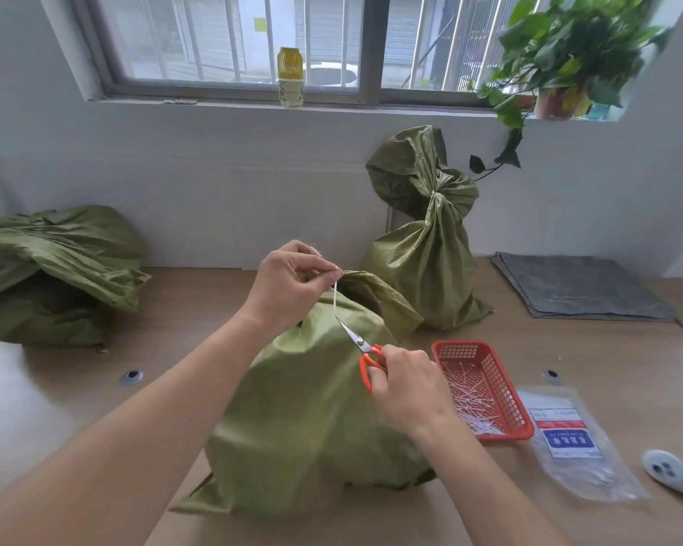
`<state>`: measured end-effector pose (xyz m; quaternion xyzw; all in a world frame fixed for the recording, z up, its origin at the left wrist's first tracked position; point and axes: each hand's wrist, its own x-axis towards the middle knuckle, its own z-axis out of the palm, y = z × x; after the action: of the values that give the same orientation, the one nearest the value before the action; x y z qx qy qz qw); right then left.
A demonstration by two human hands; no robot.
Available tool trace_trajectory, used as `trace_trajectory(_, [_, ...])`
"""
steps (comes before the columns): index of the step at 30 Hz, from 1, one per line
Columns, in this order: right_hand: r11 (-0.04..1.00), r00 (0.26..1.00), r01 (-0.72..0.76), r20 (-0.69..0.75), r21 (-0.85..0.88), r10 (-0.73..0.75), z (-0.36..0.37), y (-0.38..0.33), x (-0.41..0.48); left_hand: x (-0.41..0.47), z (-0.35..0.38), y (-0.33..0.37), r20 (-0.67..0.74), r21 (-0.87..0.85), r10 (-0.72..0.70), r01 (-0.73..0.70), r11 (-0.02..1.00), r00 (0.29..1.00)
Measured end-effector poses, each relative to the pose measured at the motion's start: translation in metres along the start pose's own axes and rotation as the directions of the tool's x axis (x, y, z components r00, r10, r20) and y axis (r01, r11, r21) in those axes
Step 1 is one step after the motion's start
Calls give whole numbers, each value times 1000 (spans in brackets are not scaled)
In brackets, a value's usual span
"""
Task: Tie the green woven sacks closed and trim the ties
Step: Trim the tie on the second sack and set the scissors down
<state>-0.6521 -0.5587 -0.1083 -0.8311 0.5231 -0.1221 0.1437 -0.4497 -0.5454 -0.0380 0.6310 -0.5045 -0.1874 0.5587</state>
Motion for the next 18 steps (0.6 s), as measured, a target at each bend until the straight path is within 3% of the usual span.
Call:
trace_trajectory(9, [958,980,-185,-34,220,198,11,27,-11,-8,33,-3,85,-73,-56,62,995,995])
trace_trajectory(18, [883,922,-354,-41,309,385,17,96,-50,-27,132,-5,212,-126,-71,99,987,975])
